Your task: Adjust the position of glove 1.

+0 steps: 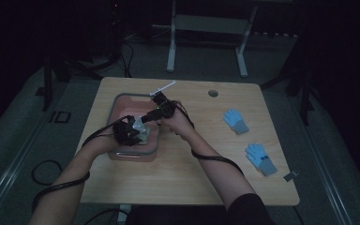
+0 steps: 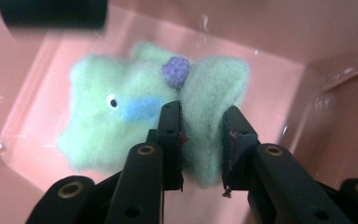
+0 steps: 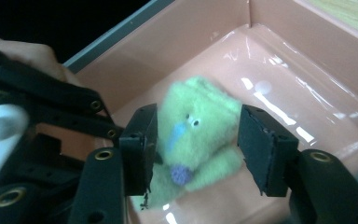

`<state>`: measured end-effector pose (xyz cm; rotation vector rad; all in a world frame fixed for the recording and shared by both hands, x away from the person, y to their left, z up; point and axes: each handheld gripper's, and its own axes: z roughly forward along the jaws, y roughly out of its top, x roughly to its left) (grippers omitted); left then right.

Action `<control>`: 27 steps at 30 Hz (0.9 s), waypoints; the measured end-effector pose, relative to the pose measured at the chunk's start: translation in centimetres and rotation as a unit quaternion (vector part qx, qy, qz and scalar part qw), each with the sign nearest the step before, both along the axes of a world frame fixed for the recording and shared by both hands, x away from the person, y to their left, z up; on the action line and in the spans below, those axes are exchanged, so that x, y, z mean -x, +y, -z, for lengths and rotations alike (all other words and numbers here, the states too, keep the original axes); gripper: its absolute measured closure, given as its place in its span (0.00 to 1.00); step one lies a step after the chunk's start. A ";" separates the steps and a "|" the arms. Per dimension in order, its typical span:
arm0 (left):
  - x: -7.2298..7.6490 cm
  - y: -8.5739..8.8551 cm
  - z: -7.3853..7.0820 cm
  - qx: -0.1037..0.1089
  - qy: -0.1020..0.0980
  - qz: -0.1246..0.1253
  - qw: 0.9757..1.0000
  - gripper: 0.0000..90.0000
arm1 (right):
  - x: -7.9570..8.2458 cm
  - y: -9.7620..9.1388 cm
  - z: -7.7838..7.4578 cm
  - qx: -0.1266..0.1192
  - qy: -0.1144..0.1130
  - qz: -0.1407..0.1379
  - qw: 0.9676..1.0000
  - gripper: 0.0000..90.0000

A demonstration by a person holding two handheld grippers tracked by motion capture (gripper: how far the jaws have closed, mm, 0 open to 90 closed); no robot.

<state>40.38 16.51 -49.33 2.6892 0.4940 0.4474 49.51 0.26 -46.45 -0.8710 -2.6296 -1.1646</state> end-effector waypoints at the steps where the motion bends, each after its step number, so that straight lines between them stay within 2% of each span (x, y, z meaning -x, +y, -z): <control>1: 0.0 0.0 0.0 0.000 0.000 0.000 1.000 0.78 | 0.0 0.0 0.0 0.000 0.000 0.000 1.000 0.53; 2: -0.2 -0.1 0.0 0.000 0.010 -0.005 1.000 0.68 | 0.2 -0.8 -0.2 -0.002 -0.004 -0.003 1.000 0.48; 3: -0.2 -0.1 0.0 0.000 0.012 -0.006 1.000 0.68 | 0.2 -0.8 -0.2 -0.002 -0.004 -0.003 1.000 0.48; 4: -0.2 -0.1 0.0 0.004 0.011 -0.010 1.000 0.63 | 0.4 -1.0 -0.2 -0.002 -0.006 -0.005 1.000 0.46; 5: -0.1 0.0 -0.1 0.010 0.009 -0.017 1.000 0.51 | 0.7 -1.5 -0.4 -0.005 -0.010 -0.007 1.000 0.45; 6: -0.1 0.1 -0.2 0.018 0.005 -0.024 1.000 0.51 | 0.7 -1.5 -0.4 -0.005 -0.010 -0.007 1.000 0.45; 7: 0.0 0.3 -0.5 0.039 0.002 -0.042 0.998 0.43 | 1.1 -2.0 -0.6 -0.011 -0.013 -0.009 1.000 0.44; 9: 0.0 0.4 -0.7 0.045 0.000 -0.046 0.998 0.40 | 1.3 -2.2 -0.7 -0.014 -0.015 -0.013 1.000 0.43; 11: 0.1 0.5 -0.9 0.055 -0.005 -0.061 0.997 0.28 | 2.0 -2.9 -1.0 -0.020 -0.021 -0.017 0.999 0.40; 12: 0.1 0.6 -1.0 0.063 0.000 -0.063 0.996 0.28 | 2.0 -2.9 -1.0 -0.020 -0.021 -0.017 0.999 0.40; 14: 0.2 0.6 -1.2 0.074 -0.002 -0.071 0.995 0.19 | 2.4 -3.3 -1.2 -0.025 -0.027 -0.019 0.999 0.37; 18: 0.3 0.5 -1.5 0.104 -0.011 -0.093 0.990 0.16 | 3.0 -4.1 -1.5 -0.032 -0.036 -0.024 0.999 0.32; 22: 0.6 -0.2 -1.9 0.122 -0.029 -0.098 0.987 0.10 | 3.4 -5.0 -1.4 -0.037 -0.038 -0.036 0.998 0.24; 27: 1.1 -1.2 -2.9 0.153 -0.041 -0.099 0.982 0.08 | 3.6 -6.5 -1.3 -0.031 -0.046 -0.030 0.998 0.23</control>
